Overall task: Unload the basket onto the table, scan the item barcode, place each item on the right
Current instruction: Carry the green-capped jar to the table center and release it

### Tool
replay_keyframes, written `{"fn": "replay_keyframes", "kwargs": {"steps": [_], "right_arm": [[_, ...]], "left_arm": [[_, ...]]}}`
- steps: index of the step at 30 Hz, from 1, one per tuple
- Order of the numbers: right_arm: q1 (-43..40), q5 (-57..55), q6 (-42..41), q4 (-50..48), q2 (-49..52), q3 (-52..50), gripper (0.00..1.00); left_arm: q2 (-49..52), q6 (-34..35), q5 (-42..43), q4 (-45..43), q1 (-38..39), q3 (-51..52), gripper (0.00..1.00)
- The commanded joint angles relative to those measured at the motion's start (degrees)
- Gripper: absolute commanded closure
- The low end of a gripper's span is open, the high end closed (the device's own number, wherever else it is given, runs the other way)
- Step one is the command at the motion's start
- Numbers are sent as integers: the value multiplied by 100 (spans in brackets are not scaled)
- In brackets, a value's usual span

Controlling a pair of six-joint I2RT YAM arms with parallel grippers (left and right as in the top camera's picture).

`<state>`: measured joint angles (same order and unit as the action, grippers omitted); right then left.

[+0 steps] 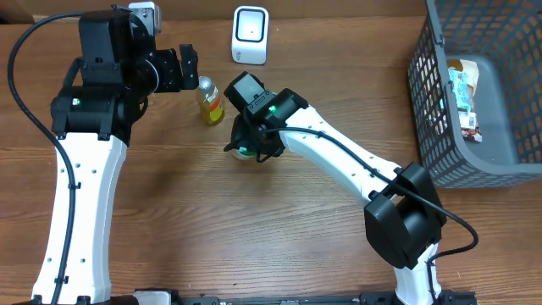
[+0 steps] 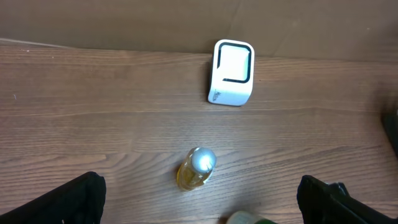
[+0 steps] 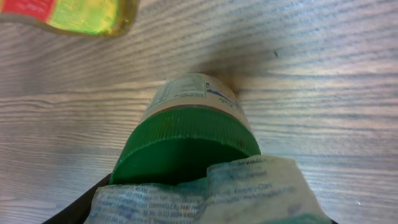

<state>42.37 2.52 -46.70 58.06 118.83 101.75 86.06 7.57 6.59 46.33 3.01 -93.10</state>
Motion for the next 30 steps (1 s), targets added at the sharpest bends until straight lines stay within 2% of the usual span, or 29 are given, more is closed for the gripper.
{"fn": "replay_keyframes", "kwargs": {"steps": [1, 5, 11, 13, 17, 30], "right_arm": [[33, -94, -44, 127, -7, 13, 47], [35, -385, -46, 140, -7, -17, 46], [37, -396, -44, 116, -7, -17, 35], [39, -393, -44, 140, -7, -17, 28], [39, -393, -44, 188, -7, -17, 0], [37, -374, -42, 227, -7, -17, 0]], "left_arm": [[9, 76, -63, -2, 39, 0, 0], [9, 76, -63, -2, 37, 0, 0], [9, 76, -63, -2, 39, 0, 0], [9, 79, -63, 0, 39, 0, 0], [9, 76, -63, 0, 39, 0, 0], [9, 76, -63, -2, 39, 0, 1]]}}
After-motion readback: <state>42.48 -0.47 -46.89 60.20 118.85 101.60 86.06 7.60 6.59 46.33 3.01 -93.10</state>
